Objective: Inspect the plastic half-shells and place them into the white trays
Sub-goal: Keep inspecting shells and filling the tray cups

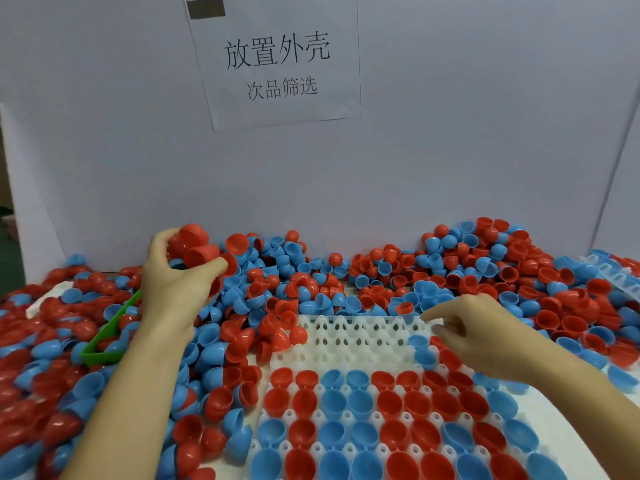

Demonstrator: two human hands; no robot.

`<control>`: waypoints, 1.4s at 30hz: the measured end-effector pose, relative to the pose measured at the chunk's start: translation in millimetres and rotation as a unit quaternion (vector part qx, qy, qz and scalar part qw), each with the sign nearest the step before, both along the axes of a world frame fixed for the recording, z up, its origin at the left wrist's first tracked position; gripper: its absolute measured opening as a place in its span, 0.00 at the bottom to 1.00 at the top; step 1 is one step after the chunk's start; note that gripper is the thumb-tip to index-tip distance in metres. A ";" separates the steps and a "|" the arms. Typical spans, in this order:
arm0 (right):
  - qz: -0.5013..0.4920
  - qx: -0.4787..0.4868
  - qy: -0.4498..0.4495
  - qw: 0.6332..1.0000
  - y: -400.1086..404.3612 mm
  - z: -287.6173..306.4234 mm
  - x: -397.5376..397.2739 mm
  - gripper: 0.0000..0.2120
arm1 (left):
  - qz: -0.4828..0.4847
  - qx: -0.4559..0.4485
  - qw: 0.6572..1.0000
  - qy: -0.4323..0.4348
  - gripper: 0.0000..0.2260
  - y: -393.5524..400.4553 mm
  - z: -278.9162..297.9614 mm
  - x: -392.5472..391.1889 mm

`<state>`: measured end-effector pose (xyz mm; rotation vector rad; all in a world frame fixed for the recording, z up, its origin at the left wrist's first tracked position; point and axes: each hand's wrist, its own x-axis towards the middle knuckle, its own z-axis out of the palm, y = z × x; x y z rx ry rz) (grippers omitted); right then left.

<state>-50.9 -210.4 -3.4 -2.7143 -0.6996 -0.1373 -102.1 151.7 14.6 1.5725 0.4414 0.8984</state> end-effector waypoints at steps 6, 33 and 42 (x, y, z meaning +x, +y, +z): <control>-0.032 0.173 -0.148 0.973 -45.6 -30.2 -40.9 0.14 | -0.043 0.250 0.943 0.217 0.27 9.6 -2.2 -4.4; -0.016 0.203 -0.163 0.965 -56.2 -53.4 -55.7 0.24 | -0.207 0.482 0.793 0.310 0.38 -133.0 33.8 150.4; -0.060 0.231 -0.082 0.968 -54.1 -52.2 -64.2 0.17 | -0.228 0.433 0.840 0.235 0.19 -97.0 26.9 94.5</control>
